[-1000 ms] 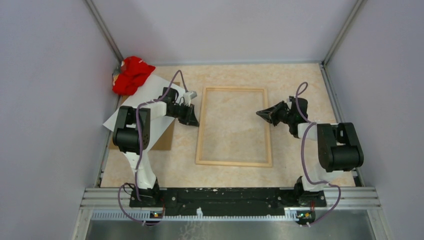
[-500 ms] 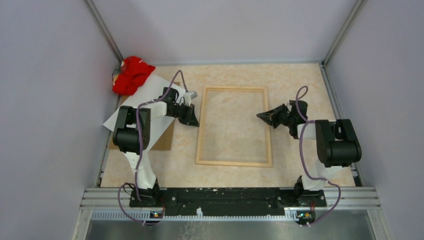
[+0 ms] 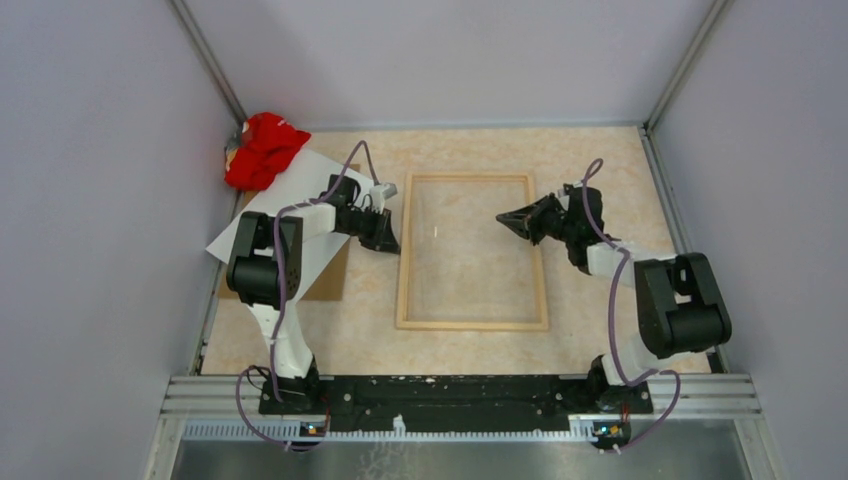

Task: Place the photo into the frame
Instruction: Place the photo frame item in the photo frame.

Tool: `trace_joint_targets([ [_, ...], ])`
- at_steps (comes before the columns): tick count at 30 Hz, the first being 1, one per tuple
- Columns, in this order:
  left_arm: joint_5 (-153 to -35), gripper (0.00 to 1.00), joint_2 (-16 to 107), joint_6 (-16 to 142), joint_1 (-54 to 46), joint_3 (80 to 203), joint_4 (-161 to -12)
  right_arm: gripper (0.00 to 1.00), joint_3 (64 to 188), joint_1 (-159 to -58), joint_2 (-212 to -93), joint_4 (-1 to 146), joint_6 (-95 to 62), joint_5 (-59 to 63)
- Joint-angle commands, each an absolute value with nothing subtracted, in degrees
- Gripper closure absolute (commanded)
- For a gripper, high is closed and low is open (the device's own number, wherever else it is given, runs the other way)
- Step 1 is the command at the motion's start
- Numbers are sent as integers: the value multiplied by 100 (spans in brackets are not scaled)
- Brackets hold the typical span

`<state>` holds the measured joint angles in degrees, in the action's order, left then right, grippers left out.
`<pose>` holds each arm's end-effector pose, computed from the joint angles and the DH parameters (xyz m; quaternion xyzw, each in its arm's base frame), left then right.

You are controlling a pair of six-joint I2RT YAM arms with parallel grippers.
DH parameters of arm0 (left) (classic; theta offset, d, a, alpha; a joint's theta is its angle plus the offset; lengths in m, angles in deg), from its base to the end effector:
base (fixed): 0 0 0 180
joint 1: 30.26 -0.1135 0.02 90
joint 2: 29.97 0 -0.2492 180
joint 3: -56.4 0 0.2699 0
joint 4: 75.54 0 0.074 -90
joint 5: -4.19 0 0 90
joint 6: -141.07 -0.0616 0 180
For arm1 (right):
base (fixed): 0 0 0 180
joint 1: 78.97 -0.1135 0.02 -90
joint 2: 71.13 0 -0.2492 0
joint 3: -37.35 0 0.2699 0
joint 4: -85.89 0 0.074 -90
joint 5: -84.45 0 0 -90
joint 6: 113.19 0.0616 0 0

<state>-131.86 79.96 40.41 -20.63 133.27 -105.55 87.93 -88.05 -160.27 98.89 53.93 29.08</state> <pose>0.3712 -0.1080 0.0964 0.2473 0.8650 -0.3784 0.2177 0.3300 0.0882 0.1406 0.3204 0.7582 0.5316 0.1996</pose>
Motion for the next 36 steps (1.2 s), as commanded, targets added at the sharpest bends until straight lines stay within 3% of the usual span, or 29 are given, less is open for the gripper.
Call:
trace_joint_targets([
  [1, -13481, 81, 7911, 3933, -1972, 13238, -10486, 100, 9165, -9017, -15689, 9671, 5538, 2722],
  [36, -13511, 82, 7889, 3883, -1973, 13090, -10435, 100, 10031, -9726, -15209, 8982, 6159, 1771],
])
